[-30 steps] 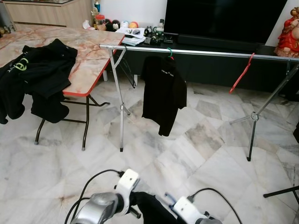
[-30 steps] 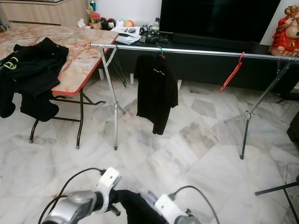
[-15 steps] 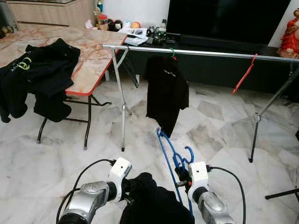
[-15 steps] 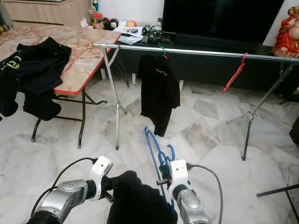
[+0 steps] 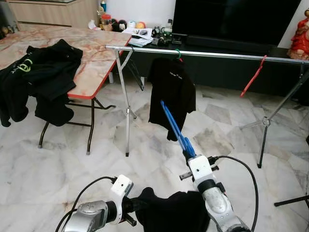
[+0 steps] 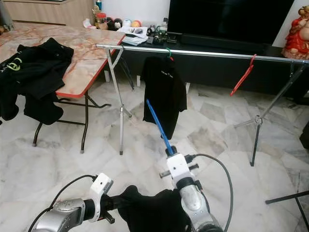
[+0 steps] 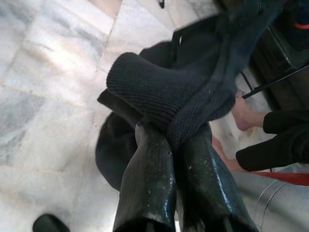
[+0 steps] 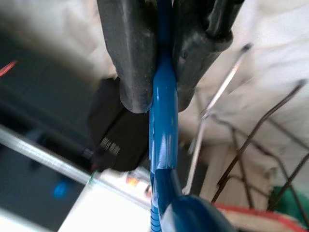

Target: Hang hanger

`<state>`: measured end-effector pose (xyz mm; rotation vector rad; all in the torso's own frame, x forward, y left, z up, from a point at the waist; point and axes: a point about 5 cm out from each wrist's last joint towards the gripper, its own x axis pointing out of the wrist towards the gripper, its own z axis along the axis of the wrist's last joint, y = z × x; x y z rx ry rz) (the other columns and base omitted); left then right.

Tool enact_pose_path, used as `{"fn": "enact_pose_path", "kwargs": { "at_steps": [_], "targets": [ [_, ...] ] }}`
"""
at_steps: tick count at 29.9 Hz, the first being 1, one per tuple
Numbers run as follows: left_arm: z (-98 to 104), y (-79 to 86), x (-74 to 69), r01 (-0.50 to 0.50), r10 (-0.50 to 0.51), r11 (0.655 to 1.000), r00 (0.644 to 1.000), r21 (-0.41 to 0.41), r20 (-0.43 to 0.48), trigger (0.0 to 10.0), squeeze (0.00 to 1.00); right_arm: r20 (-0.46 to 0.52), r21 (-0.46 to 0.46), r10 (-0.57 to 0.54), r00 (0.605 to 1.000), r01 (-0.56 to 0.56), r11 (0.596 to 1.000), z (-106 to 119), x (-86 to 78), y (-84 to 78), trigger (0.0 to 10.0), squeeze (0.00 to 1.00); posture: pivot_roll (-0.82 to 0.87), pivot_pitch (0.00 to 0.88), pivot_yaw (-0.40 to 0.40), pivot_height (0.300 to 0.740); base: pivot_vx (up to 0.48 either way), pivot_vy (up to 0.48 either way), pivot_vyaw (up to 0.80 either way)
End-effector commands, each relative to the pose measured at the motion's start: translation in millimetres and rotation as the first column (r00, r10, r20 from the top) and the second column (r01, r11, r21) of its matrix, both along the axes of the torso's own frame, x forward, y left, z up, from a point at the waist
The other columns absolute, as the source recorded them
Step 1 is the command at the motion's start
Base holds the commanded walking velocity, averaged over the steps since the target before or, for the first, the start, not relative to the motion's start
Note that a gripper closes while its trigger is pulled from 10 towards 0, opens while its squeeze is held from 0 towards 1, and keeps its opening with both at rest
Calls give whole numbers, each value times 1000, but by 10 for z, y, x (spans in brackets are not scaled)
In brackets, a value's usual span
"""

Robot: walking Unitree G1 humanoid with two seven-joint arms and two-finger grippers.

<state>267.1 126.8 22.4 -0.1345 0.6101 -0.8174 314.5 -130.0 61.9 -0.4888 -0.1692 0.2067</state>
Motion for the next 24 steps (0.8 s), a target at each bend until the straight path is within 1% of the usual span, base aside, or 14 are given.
{"fn": "enact_pose_path", "kwargs": {
  "at_steps": [1, 2, 3, 7, 8, 9, 14, 15, 16, 17, 18, 19, 21, 24],
  "targets": [
    [65, -46, 53, 13, -13, 1000, 1000, -10, 14, 10000, 0, 67, -21, -7, 998, 9, 1000, 64, 6, -7, 10000, 0, 136, 43, -53, 740, 0, 0, 0],
    [112, -80, 74, 20, -20, 1000, 1000, -20, 14, 10000, 0, 90, -43, 9, 996, -5, 999, 81, 4, 17, 10000, 0, 135, 44, -52, 740, 0, 0, 0],
    [153, -101, 79, 27, -27, 999, 1000, -28, 16, 10000, 0, 93, -58, 23, 995, -18, 998, 79, 1, 34, 10000, 0, 134, 43, -53, 740, 0, 0, 0],
    [196, -130, 78, 34, -33, 999, 999, -40, 17, 10000, 0, 101, -62, 36, 994, -30, 998, 82, -4, 61, 10000, 0, 136, 45, -53, 740, 0, 0, 0],
    [232, -162, 78, 40, -40, 998, 999, -54, 14, 10000, 0, 113, -45, 26, 993, -21, 999, 87, -10, 67, 10000, 0, 137, 45, -54, 740, 0, 0, 0],
    [306, -236, 81, 58, -57, 994, 998, -93, 7, 10000, 0, 144, -4, -8, 990, 8, 1000, 125, -4, 57, 10000, 0, 141, 48, -53, 740, 0, 0, 0],
    [352, -286, 83, 65, -65, 990, 998, -127, 1, 10000, 0, 166, 9, -29, 986, 28, 1000, 153, 7, 48, 10000, 0, 136, 49, -52, 740, 0, 0, 0],
    [404, -339, 76, 64, -66, 980, 998, -188, -4, 10000, 0, 141, 19, -28, 990, 25, 1000, 147, 28, 64, 10000, 0, 136, 50, -51, 740, 0, 0, 0],
    [408, -350, 70, 64, -67, 977, 998, -203, -5, 10000, 0, 104, 21, -33, 994, 31, 999, 121, 44, 67, 10000, 0, 136, 50, -51, 740, 0, 0, 0],
    [408, -354, 66, 65, -67, 976, 998, -210, -5, 10000, 0, 77, 23, -37, 996, 35, 999, 101, 53, 68, 10000, 0, 136, 50, -51, 740, 0, 0, 0],
    [360, -325, 56, 61, -64, 978, 998, -198, -9, 10000, 0, 1, 24, -32, 999, 32, 999, 31, 59, 75, 10000, 0, 137, 48, -54, 740, 0, 0, 0],
    [360, -325, 56, 61, -64, 978, 998, -198, -9, 10000, 0, 1, 24, -32, 999, 32, 999, 31, 59, 75, 10000, 0, 137, 48, -54, 740, 0, 0, 0],
    [257, -235, 34, 52, -58, 983, 998, -178, -26, 10000, 0, -96, 32, -31, 995, 34, 999, -72, 46, 79, 10000, 0, 139, 49, -56, 740, 0, 0, 0],
    [201, -169, 23, 47, -55, 983, 998, -178, -37, 10000, 0, -54, 50, -70, 996, 73, 996, -34, 49, 36, 10000, 0, 143, 52, -56, 740, 0, 0, 0]
  ]
}}
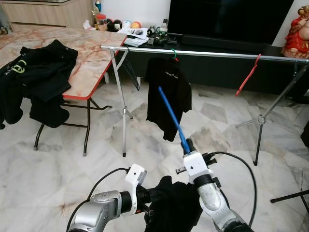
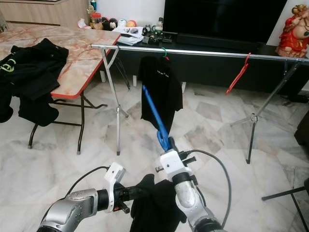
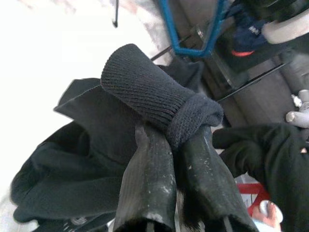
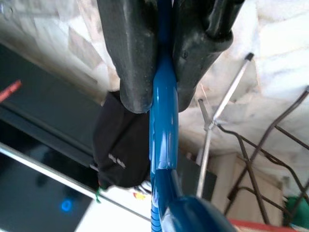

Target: Hang hanger

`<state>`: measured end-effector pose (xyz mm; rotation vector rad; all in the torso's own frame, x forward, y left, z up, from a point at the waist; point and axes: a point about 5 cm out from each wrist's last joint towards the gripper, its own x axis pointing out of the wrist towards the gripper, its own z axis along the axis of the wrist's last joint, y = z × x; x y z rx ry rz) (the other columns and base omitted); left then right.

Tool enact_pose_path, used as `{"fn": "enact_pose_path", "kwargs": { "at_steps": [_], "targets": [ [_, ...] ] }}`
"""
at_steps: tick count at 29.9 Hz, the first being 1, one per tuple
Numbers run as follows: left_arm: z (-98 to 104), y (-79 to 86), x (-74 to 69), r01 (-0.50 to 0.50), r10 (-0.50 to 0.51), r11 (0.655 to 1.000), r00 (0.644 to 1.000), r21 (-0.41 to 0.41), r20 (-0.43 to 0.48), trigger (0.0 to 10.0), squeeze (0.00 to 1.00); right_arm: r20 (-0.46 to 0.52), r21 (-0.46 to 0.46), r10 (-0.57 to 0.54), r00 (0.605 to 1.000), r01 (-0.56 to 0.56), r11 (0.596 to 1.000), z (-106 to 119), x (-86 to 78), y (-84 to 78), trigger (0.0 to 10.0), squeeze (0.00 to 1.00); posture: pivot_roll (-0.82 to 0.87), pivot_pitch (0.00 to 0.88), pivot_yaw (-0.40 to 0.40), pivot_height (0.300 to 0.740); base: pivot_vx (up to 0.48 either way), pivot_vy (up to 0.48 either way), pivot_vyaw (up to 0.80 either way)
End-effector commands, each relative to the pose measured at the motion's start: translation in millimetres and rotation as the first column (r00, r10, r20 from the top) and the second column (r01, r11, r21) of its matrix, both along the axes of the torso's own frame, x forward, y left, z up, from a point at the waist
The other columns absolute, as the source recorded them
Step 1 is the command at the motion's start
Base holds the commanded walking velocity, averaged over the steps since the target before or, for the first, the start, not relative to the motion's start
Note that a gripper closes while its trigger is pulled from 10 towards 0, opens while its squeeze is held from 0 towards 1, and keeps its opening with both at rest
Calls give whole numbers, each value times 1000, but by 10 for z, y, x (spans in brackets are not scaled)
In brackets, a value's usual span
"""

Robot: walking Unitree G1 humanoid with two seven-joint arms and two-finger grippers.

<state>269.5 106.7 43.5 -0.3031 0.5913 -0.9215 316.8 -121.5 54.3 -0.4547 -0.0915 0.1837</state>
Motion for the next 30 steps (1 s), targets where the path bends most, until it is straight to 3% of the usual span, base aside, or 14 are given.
{"fn": "enact_pose_path", "kwargs": {
  "at_steps": [1, 8, 12, 13, 14, 15, 16, 18, 19, 22, 23, 24, 27, 30],
  "targets": [
    [-25, 51, -11, -5, 5, 1000, 1000, -1, 4, 10000, 0, 39, 16, -42, 998, 41, 999, 61, 32, -60, 10000, 0, 140, 53, -56, 740, 0, 0, 0],
    [-87, 96, -49, -5, 5, 1000, 1000, 2, -16, 10000, 0, 42, -51, -20, 999, 23, 998, 58, 44, -49, 10000, 0, 137, 52, -55, 740, 0, 0, 0],
    [-92, 96, -50, -6, 6, 1000, 1000, -1, -17, 10000, 0, -35, -7, -25, 999, 24, 1000, -4, 40, -45, 10000, 0, 137, 52, -55, 740, 0, 0, 0],
    [-101, 95, -46, -7, 7, 1000, 1000, 0, -15, 10000, 0, -154, 58, -37, 987, 47, 997, -106, 28, -56, 10000, 0, 137, 52, -55, 740, 0, 0, 0],
    [-101, 95, -46, -7, 7, 1000, 1000, 0, -15, 10000, 0, -154, 58, -37, 987, 47, 997, -106, 28, -56, 10000, 0, 137, 52, -55, 740, 0, 0, 0],
    [-107, 91, -40, -7, 7, 1000, 1000, 1, -13, 10000, 0, -276, 98, -26, 961, 55, 994, -242, -24, -53, 10000, 0, 135, 50, -58, 740, 0, 0, 0],
    [-107, 91, -40, -7, 7, 1000, 1000, 1, -13, 10000, 0, -276, 98, -26, 961, 55, 994, -242, -24, -53, 10000, 0, 135, 50, -58, 740, 0, 0, 0],
    [-114, 85, -27, -6, 6, 1000, 1000, 3, -8, 10000, 0, -471, 125, -5, 882, 72, 990, -495, -167, -50, 10000, 0, 138, 53, -58, 740, 0, 0, 0],
    [-113, 83, -22, -5, 5, 1000, 1000, 3, -6, 10000, 0, -514, 109, -1, 858, 66, 992, -563, -218, -53, 10000, 0, 138, 53, -58, 740, 0, 0, 0],
    [-113, 83, -22, -5, 5, 1000, 1000, 3, -6, 10000, 0, -514, 109, -1, 858, 66, 992, -563, -218, -53, 10000, 0, 138, 53, -58, 740, 0, 0, 0],
    [-94, 73, -16, -3, 3, 1000, 1000, 2, -3, 10000, 0, -590, 90, -10, 808, 78, 993, -680, -310, -88, 10000, 0, 138, 53, -58, 740, 0, 0, 0],
    [-94, 73, -16, -3, 3, 1000, 1000, 2, -3, 10000, 0, -590, 90, -10, 808, 78, 993, -680, -310, -88, 10000, 0, 138, 53, -58, 740, 0, 0, 0],
    [-51, 51, -17, 3, -3, 1000, 1000, -5, 3, 10000, 0, -704, 79, -5, 711, 86, 993, -846, -460, -130, 10000, 0, 134, 53, -59, 740, 0, 0, 0],
    [-38, 48, -20, 5, -5, 1000, 1000, -9, 7, 10000, 0, -736, 98, 9, 677, 94, 991, -885, -501, -131, 10000, 0, 135, 53, -60, 740, 0, 0, 0]
  ]
}}
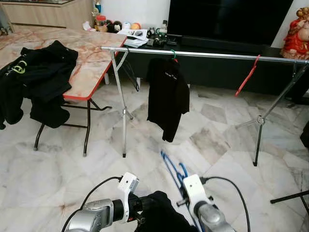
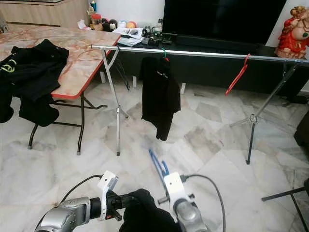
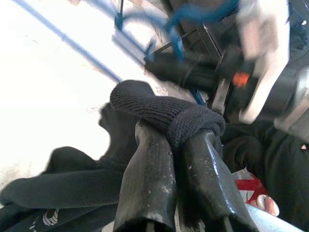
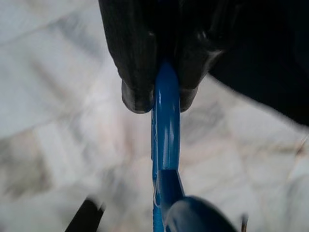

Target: Hang hanger

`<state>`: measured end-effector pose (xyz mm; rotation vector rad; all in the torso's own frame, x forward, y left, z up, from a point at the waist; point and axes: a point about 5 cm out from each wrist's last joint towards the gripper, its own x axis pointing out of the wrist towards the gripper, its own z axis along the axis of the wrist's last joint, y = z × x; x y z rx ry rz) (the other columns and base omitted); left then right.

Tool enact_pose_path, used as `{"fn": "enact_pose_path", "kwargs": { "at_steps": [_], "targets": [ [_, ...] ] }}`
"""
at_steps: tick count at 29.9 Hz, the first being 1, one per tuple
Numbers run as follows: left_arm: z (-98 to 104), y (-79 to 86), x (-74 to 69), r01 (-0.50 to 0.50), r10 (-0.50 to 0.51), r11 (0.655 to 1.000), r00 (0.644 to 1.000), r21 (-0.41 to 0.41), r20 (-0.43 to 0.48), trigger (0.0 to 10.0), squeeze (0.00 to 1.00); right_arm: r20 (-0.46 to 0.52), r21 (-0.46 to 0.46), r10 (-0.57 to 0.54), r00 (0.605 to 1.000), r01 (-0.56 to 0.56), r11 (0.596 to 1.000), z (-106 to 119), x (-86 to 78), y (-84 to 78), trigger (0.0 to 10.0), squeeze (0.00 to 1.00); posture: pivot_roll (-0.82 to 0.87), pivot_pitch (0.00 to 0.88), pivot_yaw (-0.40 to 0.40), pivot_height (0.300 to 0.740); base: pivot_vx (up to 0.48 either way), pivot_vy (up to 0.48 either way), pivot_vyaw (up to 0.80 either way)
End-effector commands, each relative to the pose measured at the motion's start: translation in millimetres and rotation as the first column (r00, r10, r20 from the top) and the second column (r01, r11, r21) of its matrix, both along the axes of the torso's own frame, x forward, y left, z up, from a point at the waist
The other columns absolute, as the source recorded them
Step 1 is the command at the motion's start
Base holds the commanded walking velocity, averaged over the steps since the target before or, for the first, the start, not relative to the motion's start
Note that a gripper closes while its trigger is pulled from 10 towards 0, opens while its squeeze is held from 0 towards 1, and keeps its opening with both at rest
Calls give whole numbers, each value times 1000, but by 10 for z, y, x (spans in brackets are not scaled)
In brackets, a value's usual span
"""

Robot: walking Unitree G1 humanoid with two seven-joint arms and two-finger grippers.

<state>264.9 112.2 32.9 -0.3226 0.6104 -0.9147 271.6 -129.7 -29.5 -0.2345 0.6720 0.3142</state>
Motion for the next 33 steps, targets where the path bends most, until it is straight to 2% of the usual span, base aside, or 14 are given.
{"fn": "enact_pose_path", "kwargs": {
  "at_steps": [1, 5, 12, 19, 29, 30, 31, 32, 33],
  "targets": [
    [71, -6, 26, 12, -12, 1000, 999, -3, 33, 10000, 0, -51, 2, -20, 999, 20, 1000, -56, -58, -53, 10000, 0, 135, 53, -60, 740, 0, 0, 0],
    [99, 15, 10, 14, -14, 1000, 999, -5, 40, 10000, 0, -121, 12, -3, 993, 5, 1000, -108, -116, -61, 10000, 0, 135, 52, -60, 740, 0, 0, 0],
    [111, 21, -9, 15, -14, 1000, 999, -4, 41, 10000, 0, -130, 16, -5, 991, 7, 1000, -110, -117, -74, 10000, 0, 134, 50, -61, 740, 0, 0, 0],
    [123, -42, 36, 15, -15, 1000, 999, 0, 42, 10000, 0, -132, 23, -19, 991, 22, 999, -83, -80, -89, 10000, 0, 133, 48, -61, 740, 0, 0, 0],
    [141, -50, 4, 23, -23, 1000, 998, 4, 51, 10000, 0, -149, 22, -32, 988, 36, 999, -122, -130, -124, 10000, 0, 130, 36, -58, 740, 0, 0, 0],
    [130, -38, 5, 24, -24, 1000, 998, 8, 54, 10000, 714, -150, 22, -35, 988, 39, 999, -127, -137, -129, 10000, 0, 129, 33, -57, 740, 0, 0, 0],
    [130, -38, 5, 24, -24, 1000, 998, 8, 54, 10000, 714, -150, 22, -35, 988, 39, 999, -127, -137, -129, 10000, 0, 129, 33, -57, 740, 0, 0, 0],
    [106, -19, 6, 23, -24, 1000, 998, 13, 54, 10000, 1000, -152, 20, -36, 988, 39, 999, -132, -144, -135, 10000, 0, 129, 30, -56, 740, 0, 0, 0],
    [84, -3, 7, 21, -22, 1000, 998, 17, 51, 10000, 1000, -153, 20, -38, 988, 41, 999, -137, -150, -140, 10000, 0, 129, 29, -56, 740, 0, 0, 0]
  ]
}}
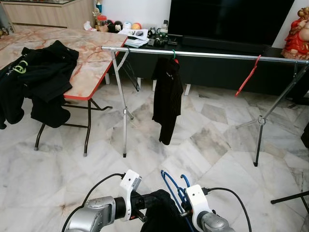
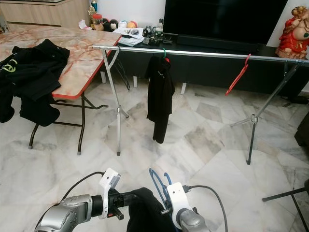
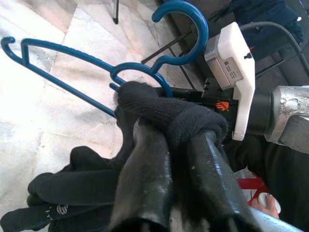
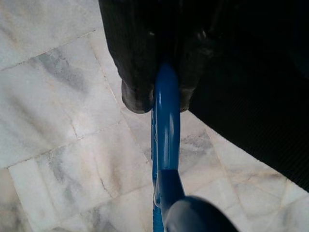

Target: Hang hanger

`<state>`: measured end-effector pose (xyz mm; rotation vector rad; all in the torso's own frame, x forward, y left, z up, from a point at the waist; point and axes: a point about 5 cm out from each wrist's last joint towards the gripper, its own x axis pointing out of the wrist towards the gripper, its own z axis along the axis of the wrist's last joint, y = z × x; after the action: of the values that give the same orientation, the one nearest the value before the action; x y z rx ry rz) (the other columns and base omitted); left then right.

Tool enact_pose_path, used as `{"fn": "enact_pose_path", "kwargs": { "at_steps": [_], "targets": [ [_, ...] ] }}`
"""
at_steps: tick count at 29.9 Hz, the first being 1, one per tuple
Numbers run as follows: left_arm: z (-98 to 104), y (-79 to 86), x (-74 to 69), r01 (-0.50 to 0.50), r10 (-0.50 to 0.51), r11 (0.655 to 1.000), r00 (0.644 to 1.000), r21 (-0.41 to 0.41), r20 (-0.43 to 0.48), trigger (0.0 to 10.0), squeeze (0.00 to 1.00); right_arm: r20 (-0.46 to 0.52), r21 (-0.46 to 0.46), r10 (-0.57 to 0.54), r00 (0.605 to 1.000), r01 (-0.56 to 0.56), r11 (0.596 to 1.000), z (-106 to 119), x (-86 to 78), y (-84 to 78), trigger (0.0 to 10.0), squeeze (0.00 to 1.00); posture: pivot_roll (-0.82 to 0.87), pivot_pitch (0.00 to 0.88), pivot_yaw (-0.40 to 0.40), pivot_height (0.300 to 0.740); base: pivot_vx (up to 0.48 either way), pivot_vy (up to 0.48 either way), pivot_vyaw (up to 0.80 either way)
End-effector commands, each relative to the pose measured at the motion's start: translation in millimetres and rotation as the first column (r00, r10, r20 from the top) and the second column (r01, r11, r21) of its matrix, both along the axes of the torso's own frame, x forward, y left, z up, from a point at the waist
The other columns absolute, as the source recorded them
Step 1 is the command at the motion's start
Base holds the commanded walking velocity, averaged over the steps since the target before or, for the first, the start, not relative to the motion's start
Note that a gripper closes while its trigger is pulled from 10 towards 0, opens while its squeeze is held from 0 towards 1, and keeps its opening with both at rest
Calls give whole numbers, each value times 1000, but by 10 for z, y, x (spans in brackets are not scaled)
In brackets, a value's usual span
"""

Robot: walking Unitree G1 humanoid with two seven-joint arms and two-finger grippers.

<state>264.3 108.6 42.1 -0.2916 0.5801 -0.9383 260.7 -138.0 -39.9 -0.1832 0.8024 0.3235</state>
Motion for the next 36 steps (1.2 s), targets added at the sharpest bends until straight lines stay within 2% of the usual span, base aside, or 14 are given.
{"fn": "enact_pose_path", "kwargs": {
  "at_steps": [1, 12, 17, 21, 22, 23, 24, 28, 29, 30, 33, 34, 35, 36],
  "targets": [
    [-11, 35, 12, -1, 1, 1000, 1000, 11, 10, 10000, 1000, -19, -4, -22, 1000, 22, 1000, -33, -43, -58, 10000, 0, 129, 29, -56, 740, 0, 0, 0],
    [-108, 88, 1, -15, 15, 999, 1000, 35, -1, 10000, 1000, -56, -11, -40, 998, 39, 999, -99, -128, -47, 10000, 0, 128, 33, -57, 740, 0, 0, 0],
    [-121, 102, 22, -27, 27, 998, 1000, 57, -2, 10000, 1000, -81, 78, -170, 982, 177, 981, -93, -114, -65, 10000, 0, 128, 40, -57, 740, 0, 0, 0],
    [-78, 151, 107, -68, 67, 993, 998, 93, 15, 10000, 1000, -87, 149, -285, 954, 296, 944, -45, -45, -98, 10000, 0, 126, 45, -56, 740, 0, 0, 0],
    [-75, 164, 113, -81, 79, 992, 997, 100, 17, 10000, 702, -85, 157, -297, 951, 307, 939, -35, -32, -104, 10000, 0, 126, 45, -56, 740, 0, 0, 0],
    [-74, 172, 118, -90, 88, 991, 996, 103, 18, 10000, 702, -85, 162, -304, 949, 314, 935, -29, -25, -109, 10000, 0, 126, 45, -56, 740, 0, 0, 0],
    [-81, 216, 137, -131, 127, 981, 991, 143, 37, 10000, 0, -84, 167, -317, 945, 327, 930, -21, -14, -120, 10000, 0, 127, 49, -55, 740, 0, 0, 0],
    [-157, 426, 182, -327, 320, 916, 945, 234, 66, 10000, 0, -92, 196, -381, 920, 392, 899, -10, 1, -167, 10000, 0, 129, 51, -54, 740, 0, 0, 0],
    [-226, 489, 167, -382, 381, 886, 923, 263, 59, 10000, 0, -94, 204, -403, 911, 413, 887, -13, -5, -188, 10000, 0, 129, 55, -51, 740, 0, 0, 0],
    [-341, 578, 123, -443, 452, 840, 891, 313, 47, 10000, 0, -95, 206, -426, 900, 436, 876, -24, -22, -221, 10000, 0, 130, 58, -49, 740, 0, 0, 0],
    [-516, 718, 17, -483, 516, 779, 856, 400, 29, 10000, 0, -100, 196, -448, 889, 459, 867, -59, -74, -271, 10000, 0, 131, 61, -46, 740, 0, 0, 0],
    [-516, 718, 17, -483, 516, 779, 856, 400, 29, 10000, 0, -100, 196, -448, 889, 459, 867, -59, -74, -271, 10000, 0, 131, 61, -46, 740, 0, 0, 0],
    [-581, 760, -34, -488, 532, 761, 846, 428, 18, 10000, 0, -105, 192, -456, 884, 467, 863, -77, -101, -293, 10000, 0, 131, 61, -46, 740, 0, 0, 0],
    [-724, 843, -161, -486, 559, 720, 829, 495, 1, 10000, 0, -99, 187, -479, 872, 489, 852, -102, -148, -355, 10000, 0, 132, 64, -42, 740, 0, 0, 0]
  ]
}}
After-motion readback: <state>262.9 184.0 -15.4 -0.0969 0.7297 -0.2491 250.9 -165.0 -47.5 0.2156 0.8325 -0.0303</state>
